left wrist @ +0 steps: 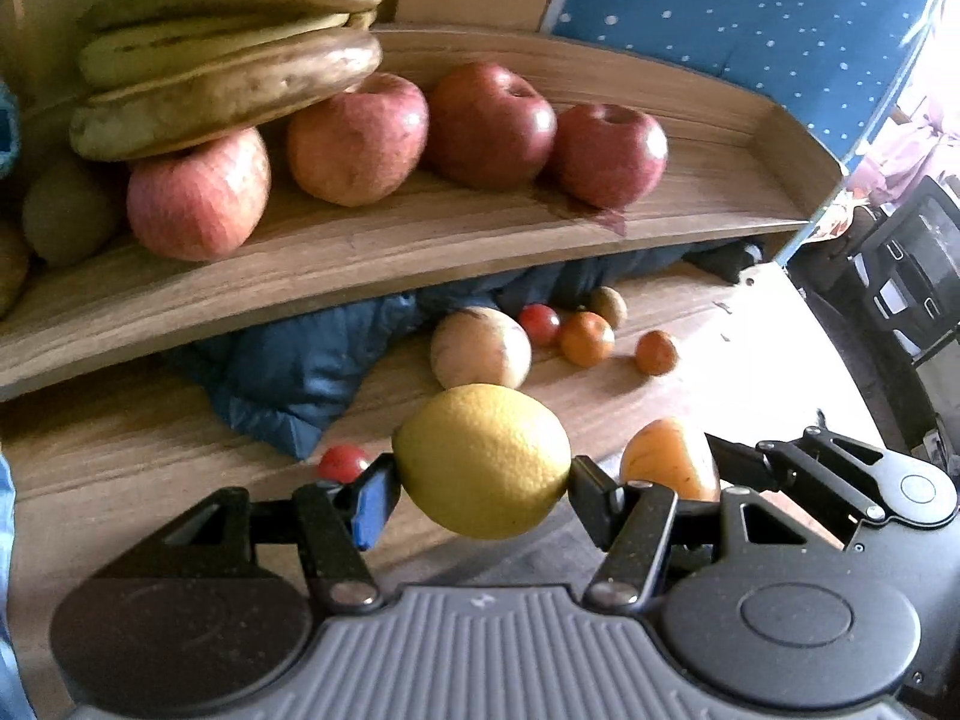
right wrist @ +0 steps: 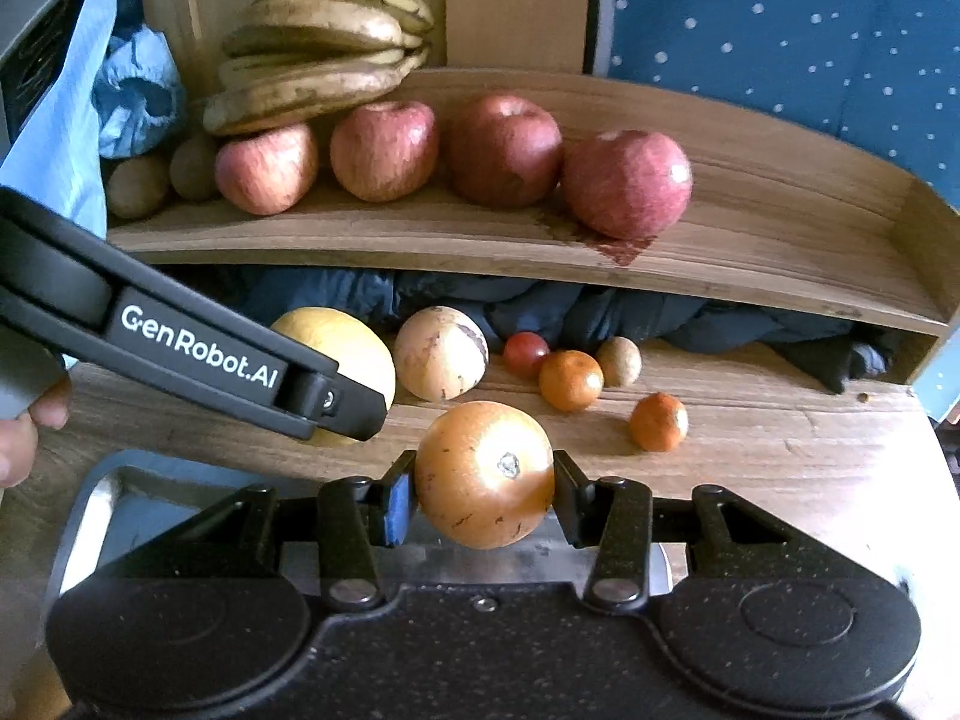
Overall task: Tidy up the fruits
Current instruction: 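Carry the lemon and orange over the tray and lower them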
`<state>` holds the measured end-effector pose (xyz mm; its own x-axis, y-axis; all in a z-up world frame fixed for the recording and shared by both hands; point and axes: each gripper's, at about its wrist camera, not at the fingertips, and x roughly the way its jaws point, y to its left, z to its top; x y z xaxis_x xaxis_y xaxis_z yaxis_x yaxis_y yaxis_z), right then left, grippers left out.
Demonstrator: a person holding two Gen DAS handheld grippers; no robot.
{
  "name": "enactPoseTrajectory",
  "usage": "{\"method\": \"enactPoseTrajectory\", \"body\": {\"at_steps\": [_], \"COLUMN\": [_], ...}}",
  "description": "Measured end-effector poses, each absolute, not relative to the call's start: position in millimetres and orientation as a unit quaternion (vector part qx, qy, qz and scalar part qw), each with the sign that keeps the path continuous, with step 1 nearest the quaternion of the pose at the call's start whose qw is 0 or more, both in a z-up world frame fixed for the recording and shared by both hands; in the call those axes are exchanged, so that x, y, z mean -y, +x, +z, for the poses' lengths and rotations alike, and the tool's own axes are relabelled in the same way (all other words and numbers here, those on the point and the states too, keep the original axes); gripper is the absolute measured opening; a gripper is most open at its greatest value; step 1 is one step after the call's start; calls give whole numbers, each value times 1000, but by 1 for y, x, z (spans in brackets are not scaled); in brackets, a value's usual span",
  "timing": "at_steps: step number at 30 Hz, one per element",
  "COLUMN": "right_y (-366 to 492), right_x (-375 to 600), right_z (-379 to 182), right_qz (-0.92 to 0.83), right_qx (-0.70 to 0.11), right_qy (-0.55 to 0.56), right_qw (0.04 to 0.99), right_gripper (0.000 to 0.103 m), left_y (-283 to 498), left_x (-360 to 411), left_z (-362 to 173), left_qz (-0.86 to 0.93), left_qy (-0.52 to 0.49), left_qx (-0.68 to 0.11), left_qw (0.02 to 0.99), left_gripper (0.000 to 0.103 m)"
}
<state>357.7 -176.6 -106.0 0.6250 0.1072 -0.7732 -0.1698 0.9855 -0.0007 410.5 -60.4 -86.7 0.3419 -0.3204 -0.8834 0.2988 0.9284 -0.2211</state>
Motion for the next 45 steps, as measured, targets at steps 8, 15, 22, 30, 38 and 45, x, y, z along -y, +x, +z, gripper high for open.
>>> {"method": "enactPoseTrajectory", "body": {"at_steps": [8, 15, 22, 30, 38, 45], "right_y": [322, 295, 266, 239, 222, 214], "right_x": [185, 191, 189, 181, 171, 166], "right_z": [-94, -93, -96, -102, -108, -112], "right_qz": [86, 97, 123, 150, 163, 170], "right_qx": [-420, -424, -433, -444, -454, -462], "right_qy": [-38, -38, -44, -53, -59, -64], "right_qw": [903, 899, 892, 882, 874, 868], "right_gripper": [47, 47, 47, 47, 47, 47], "left_y": [370, 336, 308, 280, 265, 263], "left_x": [66, 69, 64, 52, 44, 41], "left_z": [-80, -81, -83, -87, -89, -93], "left_qz": [-183, -171, -146, -124, -111, -104], "left_qy": [-15, -22, -30, -37, -33, -28], "left_qx": [-546, -551, -557, -565, -565, -569], "left_qw": [818, 816, 817, 815, 817, 815], "left_gripper": [66, 66, 66, 66, 66, 66]}}
